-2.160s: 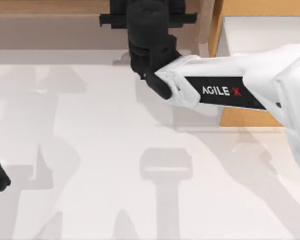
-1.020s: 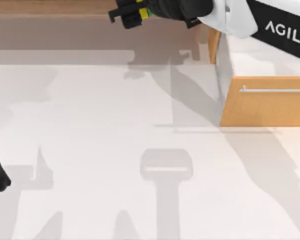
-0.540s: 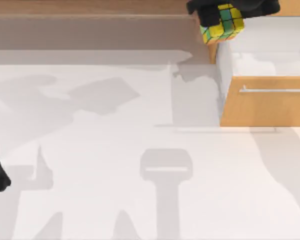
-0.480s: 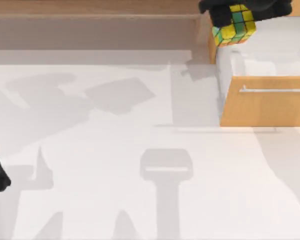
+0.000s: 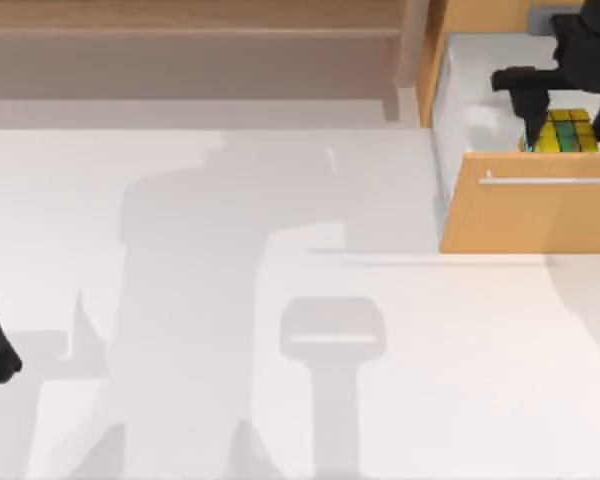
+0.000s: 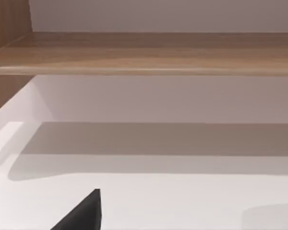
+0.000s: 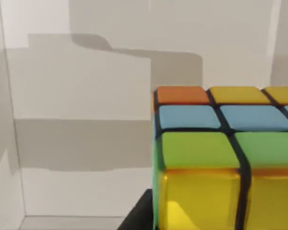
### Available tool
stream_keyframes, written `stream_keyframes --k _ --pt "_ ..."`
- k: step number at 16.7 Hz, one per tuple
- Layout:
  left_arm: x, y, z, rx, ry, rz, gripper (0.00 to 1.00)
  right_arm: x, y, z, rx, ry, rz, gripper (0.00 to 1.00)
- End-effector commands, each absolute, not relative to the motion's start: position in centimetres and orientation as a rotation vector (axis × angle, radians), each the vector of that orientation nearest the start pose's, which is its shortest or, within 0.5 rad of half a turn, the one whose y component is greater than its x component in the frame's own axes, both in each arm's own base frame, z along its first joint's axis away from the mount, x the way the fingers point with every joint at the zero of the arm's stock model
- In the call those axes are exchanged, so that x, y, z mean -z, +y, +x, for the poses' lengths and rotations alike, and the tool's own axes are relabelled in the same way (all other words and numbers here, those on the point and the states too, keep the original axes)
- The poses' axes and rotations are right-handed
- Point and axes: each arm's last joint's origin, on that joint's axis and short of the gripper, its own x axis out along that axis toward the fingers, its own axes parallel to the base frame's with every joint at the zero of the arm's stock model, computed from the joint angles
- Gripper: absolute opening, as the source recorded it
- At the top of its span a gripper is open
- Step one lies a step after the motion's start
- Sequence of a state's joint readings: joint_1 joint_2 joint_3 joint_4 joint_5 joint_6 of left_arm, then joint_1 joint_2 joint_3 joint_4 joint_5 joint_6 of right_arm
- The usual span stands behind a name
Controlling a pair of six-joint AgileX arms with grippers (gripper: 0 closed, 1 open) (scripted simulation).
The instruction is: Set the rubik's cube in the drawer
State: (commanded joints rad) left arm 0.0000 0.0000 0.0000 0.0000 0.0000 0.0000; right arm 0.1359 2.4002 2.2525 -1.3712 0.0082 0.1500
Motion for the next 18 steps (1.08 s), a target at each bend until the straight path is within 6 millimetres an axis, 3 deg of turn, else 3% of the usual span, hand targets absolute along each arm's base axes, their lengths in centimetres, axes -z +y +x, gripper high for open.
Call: stream_keyframes --k 3,8,18 --pt "-16.0 -0.12 10.57 0.0 0.0 0.0 1.0 -18.27 6.93 47.64 0.003 1.569 0.012 0.0" --pt "-16.0 -0.12 10.57 0.0 0.0 0.0 1.0 -18.27 6.93 47.64 0.003 1.569 0.012 0.0" --pt "-16.0 -0.12 10.57 0.0 0.0 0.0 1.0 -18.27 6.93 47.64 0.003 1.569 0.012 0.75"
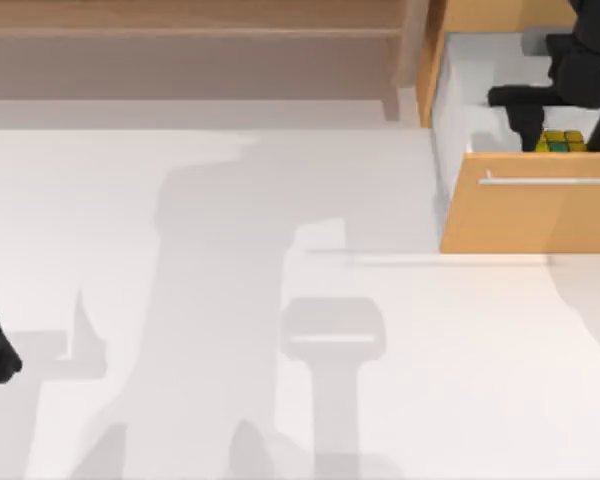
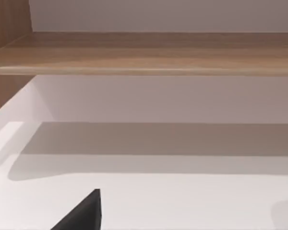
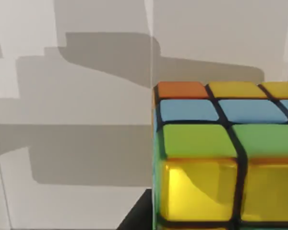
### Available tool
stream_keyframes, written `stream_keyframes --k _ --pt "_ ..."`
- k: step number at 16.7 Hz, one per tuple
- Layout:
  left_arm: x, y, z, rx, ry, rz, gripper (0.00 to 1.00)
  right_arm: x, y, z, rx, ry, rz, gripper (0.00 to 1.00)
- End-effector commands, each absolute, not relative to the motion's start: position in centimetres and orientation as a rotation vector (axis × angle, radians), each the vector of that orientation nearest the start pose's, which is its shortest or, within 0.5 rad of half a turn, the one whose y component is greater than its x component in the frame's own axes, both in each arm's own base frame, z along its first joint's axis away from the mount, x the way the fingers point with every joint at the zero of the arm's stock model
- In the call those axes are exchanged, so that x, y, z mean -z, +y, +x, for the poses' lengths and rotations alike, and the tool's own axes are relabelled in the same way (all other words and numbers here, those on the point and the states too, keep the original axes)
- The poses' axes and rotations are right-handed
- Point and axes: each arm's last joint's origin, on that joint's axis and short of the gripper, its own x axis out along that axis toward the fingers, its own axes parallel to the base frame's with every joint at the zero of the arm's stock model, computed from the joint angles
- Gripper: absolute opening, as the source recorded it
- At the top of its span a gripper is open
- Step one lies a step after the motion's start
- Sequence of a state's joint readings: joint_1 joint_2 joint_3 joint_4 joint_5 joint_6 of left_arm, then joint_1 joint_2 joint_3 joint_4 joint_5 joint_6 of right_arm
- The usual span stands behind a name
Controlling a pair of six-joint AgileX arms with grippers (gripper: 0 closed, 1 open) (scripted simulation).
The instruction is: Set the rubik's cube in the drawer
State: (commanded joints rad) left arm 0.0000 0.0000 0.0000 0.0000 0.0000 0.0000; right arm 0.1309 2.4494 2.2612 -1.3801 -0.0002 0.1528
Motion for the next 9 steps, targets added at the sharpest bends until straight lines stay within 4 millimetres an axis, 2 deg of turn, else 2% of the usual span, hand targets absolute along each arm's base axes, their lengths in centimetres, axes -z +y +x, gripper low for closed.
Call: stream_keyframes --k 3,9 --pt "-16.0 -0.12 10.57 0.0 0.0 0.0 1.0 -18.27 6.93 47.64 0.003 1.569 0.012 0.98" --pt "-16.0 -0.12 10.57 0.0 0.0 0.0 1.0 -18.27 6.93 47.64 0.003 1.569 0.012 1.0"
